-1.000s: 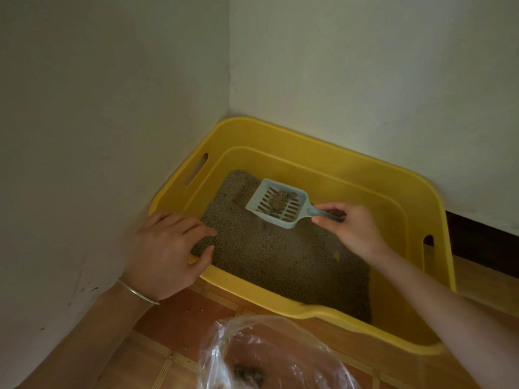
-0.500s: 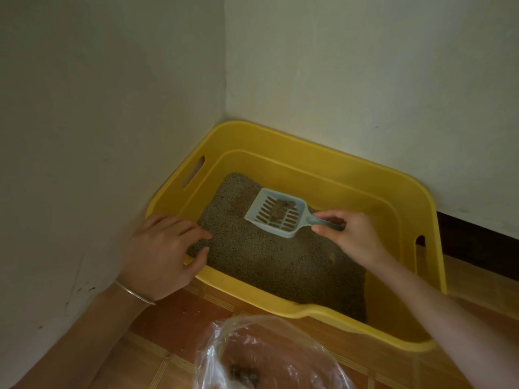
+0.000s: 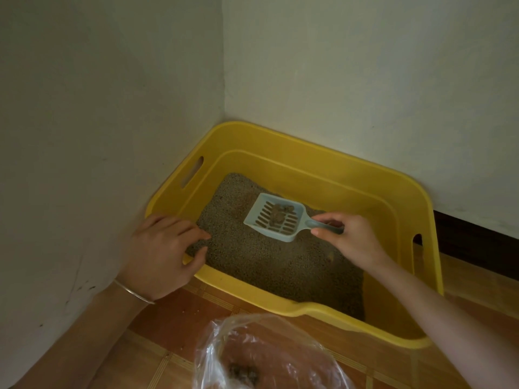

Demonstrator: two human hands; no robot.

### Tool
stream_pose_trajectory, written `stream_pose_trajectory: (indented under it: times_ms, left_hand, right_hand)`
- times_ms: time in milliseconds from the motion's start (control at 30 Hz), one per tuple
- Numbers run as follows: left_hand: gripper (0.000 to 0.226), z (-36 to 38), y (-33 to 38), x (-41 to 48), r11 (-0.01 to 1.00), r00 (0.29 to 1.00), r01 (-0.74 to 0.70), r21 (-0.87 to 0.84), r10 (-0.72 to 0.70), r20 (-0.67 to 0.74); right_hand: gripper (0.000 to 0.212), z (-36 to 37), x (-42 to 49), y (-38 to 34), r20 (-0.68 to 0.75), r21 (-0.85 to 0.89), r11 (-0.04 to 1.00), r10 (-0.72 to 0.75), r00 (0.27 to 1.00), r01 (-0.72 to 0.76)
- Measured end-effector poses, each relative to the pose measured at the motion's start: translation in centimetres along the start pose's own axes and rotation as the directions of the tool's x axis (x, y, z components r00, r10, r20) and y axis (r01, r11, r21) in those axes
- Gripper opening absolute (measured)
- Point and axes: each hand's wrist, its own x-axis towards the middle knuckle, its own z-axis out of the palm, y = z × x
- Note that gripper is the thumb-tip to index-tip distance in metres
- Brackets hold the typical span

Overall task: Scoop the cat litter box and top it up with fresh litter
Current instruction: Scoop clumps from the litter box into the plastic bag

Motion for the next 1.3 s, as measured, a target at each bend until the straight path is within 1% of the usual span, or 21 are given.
stream_pose_trajectory:
  times_ms: [200, 400, 533, 667, 900, 1033, 1167, 1300]
  left_hand:
    - [0.029, 0.2, -0.1, 0.0, 1.000, 1.000, 0.000, 0.002, 0.000, 0.018]
    - [0.028, 0.1, 0.1, -0.1, 1.000, 1.000, 0.003, -0.003, -0.003, 0.018]
    - [0.029, 0.1, 0.2, -0.4, 1.000, 1.000, -0.005, -0.008, 0.005, 0.004]
    - [0.030, 0.1, 0.3, -0.6, 1.000, 1.000, -0.001, -0.012, 0.001, -0.009]
    - [0.035, -0.1, 0.6, -2.5, 0.996, 0.996, -0.084, 0.001, 0.084, 0.010]
    - [0.037, -0.8, 1.6, -4.0, 0.993, 0.993, -0.120, -0.010, 0.120, 0.013]
    - [0.033, -1.5, 3.0, -5.7, 0.983, 0.988, -0.147, -0.106, 0.152, 0.034]
    - [0.031, -1.1, 4.3, -8.0, 0.978, 0.982, -0.130, -0.163, 0.150, 0.114]
  right_hand:
    - [0.022, -0.1, -0.3, -0.2, 0.002, 0.002, 0.999, -0.033, 0.999, 0.033]
    - [0.024, -0.3, -0.6, -0.4, 0.006, 0.030, 0.999, -0.015, 1.000, 0.015]
    - [0.021, -0.6, -1.1, -0.5, -0.005, 0.013, 1.000, -0.002, 1.000, 0.002]
    - [0.019, -1.4, -2.3, -1.2, -0.008, 0.036, 0.999, 0.026, 1.000, -0.026]
    - [0.018, -3.3, -6.2, -3.5, -0.036, 0.077, 0.997, -0.005, 0.999, 0.008]
    - [0.019, -4.1, -9.7, -4.6, -0.049, 0.059, 0.997, -0.055, 0.997, 0.058]
    - [0.022, -4.3, -13.8, -5.1, -0.007, 0.061, 0.993, -0.098, 0.995, 0.098]
    - [0.027, -3.6, -17.2, -5.2, 0.039, 0.038, 0.992, -0.124, 0.992, 0.122]
